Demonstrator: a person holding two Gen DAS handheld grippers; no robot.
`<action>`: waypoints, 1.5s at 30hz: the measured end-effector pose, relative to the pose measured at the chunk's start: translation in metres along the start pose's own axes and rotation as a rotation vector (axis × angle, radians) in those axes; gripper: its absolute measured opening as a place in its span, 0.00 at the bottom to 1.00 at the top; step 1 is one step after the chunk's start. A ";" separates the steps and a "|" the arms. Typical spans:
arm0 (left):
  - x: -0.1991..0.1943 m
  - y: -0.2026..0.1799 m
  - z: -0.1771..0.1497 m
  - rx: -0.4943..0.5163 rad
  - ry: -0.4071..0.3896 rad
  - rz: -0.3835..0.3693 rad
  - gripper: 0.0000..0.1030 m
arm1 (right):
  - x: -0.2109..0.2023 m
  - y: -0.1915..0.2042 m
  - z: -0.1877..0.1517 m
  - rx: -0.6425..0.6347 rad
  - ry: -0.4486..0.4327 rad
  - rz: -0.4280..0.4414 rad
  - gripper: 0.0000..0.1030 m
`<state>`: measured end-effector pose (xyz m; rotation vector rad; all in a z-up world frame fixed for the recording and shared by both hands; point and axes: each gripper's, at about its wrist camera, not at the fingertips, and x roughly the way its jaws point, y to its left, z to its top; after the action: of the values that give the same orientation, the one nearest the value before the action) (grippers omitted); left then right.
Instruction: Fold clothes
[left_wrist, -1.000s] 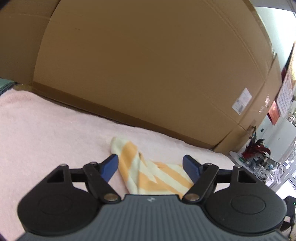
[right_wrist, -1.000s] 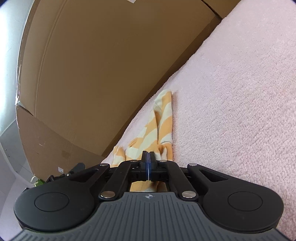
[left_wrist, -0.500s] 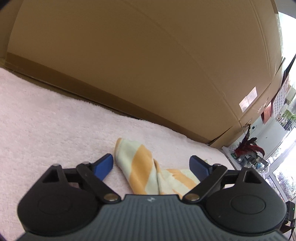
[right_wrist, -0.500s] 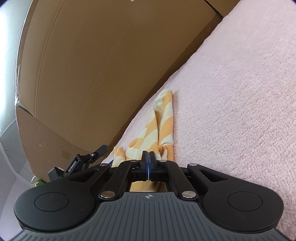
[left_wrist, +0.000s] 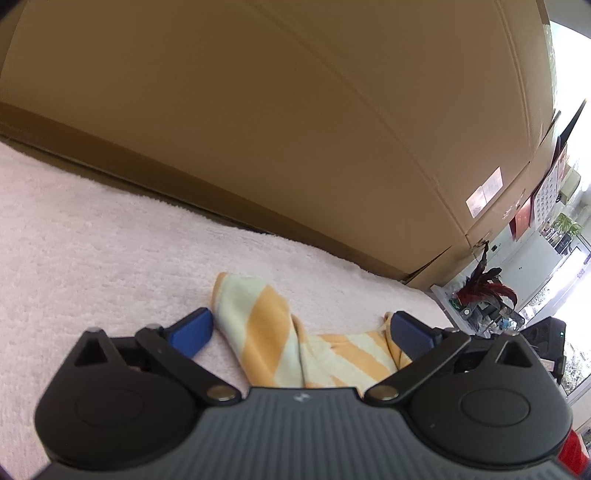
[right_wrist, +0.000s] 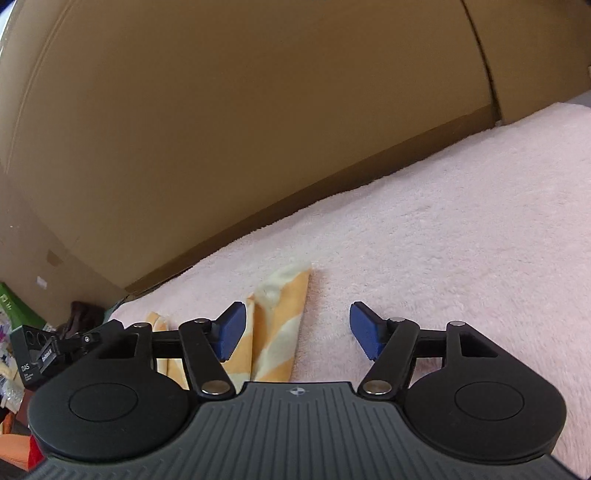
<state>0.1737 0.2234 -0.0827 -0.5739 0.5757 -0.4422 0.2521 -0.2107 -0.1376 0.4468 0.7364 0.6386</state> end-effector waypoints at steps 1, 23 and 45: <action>0.000 0.002 0.001 -0.002 0.003 -0.010 0.99 | 0.005 -0.002 0.003 -0.018 0.013 0.028 0.66; 0.001 0.004 0.001 -0.008 -0.009 -0.058 0.97 | 0.028 -0.014 0.007 -0.017 0.046 0.196 0.27; 0.013 0.012 0.000 -0.100 0.039 -0.031 0.33 | 0.027 -0.015 0.005 -0.013 0.080 0.258 0.33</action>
<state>0.1865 0.2257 -0.0950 -0.6719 0.6292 -0.4562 0.2764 -0.2041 -0.1560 0.5114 0.7564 0.9073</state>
